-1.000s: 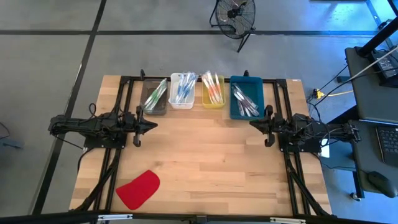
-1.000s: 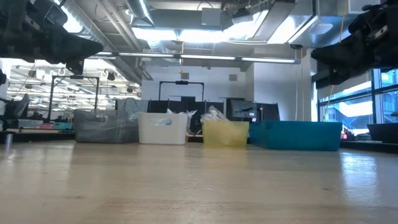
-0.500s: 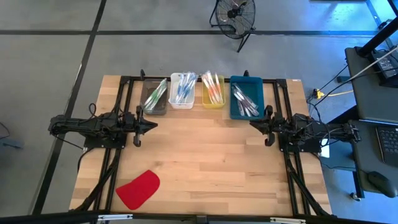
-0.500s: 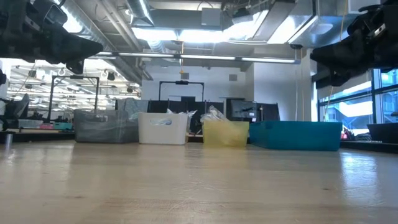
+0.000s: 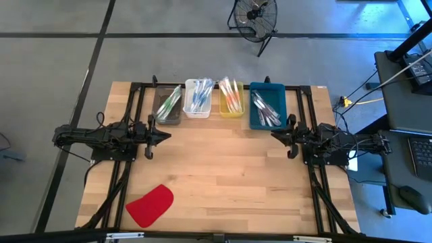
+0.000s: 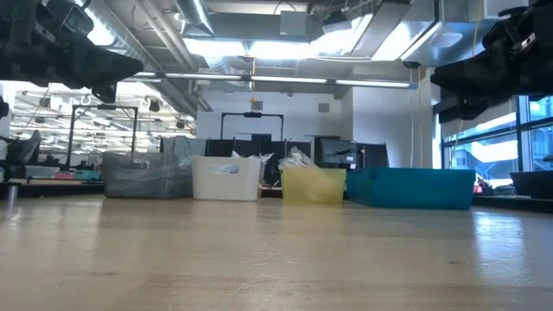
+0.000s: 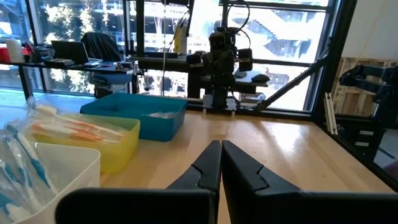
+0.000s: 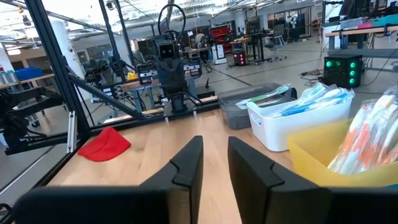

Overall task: Pick & Place Toothbrushes
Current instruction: Return to Home Position

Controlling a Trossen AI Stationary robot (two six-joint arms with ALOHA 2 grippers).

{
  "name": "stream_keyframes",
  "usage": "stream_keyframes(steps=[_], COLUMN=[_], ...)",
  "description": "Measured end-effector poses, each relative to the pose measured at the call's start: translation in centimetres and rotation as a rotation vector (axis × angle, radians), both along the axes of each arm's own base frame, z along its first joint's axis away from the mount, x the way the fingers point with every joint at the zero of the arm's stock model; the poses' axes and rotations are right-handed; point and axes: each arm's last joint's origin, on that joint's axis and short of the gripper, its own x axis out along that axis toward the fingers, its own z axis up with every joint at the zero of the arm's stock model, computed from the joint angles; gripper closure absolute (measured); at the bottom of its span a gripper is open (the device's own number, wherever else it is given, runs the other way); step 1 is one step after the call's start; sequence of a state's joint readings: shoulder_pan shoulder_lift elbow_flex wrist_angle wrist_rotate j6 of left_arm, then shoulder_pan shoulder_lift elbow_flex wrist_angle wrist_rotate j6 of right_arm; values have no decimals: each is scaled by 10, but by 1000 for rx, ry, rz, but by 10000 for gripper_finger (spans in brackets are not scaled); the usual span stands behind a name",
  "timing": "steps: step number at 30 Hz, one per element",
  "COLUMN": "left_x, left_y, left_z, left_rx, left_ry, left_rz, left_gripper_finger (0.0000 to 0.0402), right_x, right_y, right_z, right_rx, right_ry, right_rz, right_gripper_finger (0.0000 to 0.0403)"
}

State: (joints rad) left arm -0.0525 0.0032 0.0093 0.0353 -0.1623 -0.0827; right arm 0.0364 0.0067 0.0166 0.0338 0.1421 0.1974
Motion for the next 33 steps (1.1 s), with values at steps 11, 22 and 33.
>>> stream_keyframes(steps=[11,22,33], left_x=[0,0,0], left_y=[0,0,0], left_z=[0,0,0], left_rx=[0,0,0], left_ry=[0,0,1], left_rz=[1,0,1], left_gripper_finger=[395,393,395], right_x=[0,0,0], right_y=[0,0,0], right_z=[0,0,0], right_rx=[0,0,0], right_ry=[0,0,0], right_rz=[0,0,0], right_gripper_finger=[343,364,368])
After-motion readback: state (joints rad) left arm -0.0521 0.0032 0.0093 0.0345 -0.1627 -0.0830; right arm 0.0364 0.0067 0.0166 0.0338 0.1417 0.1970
